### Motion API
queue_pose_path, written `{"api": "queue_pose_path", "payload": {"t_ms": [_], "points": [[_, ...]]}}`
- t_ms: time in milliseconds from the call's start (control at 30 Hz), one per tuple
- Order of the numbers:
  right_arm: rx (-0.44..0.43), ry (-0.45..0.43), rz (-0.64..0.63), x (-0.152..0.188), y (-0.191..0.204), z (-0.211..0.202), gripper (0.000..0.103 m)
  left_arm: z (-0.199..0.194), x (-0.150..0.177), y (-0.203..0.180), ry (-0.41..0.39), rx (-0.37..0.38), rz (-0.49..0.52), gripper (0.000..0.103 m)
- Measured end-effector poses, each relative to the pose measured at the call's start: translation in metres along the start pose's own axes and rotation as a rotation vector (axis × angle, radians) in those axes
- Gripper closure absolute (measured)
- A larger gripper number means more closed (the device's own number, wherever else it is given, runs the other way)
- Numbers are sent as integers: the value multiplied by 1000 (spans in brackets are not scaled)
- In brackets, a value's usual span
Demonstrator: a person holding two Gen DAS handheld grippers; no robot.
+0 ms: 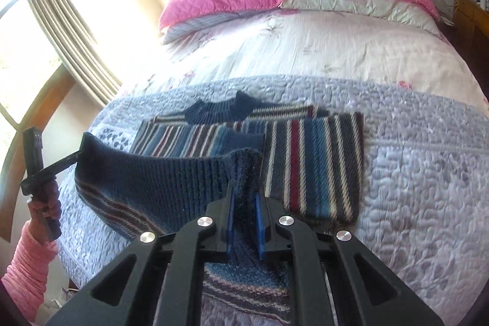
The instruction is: Fold small clothes
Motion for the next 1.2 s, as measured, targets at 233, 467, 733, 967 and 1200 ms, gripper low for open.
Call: {"api": "queue_pose_path", "payload": {"t_ms": [233, 467, 733, 967, 1200], "points": [[69, -28, 56, -81, -31, 35, 92, 52, -79, -9, -53, -76, 2, 94], [116, 23, 97, -115, -56, 102, 92, 121, -93, 14, 19, -116, -56, 94], [169, 94, 142, -108, -84, 161, 92, 183, -79, 32, 125, -186, -46, 94], [185, 123, 161, -95, -97, 189, 91, 207, -66, 40, 156, -219, -54, 89], [184, 80, 157, -89, -94, 160, 77, 182, -63, 42, 181, -181, -94, 62]]}}
Point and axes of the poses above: each gripper's, at about its wrist camera, not at the fingertips, and z roughly the way its jaws point, y to its left, x to its underside, the point moved 7 cm from there along z, roughly the way its jaws point, and after that the axes turned 7 degrees about y, right-handed, at the moved point
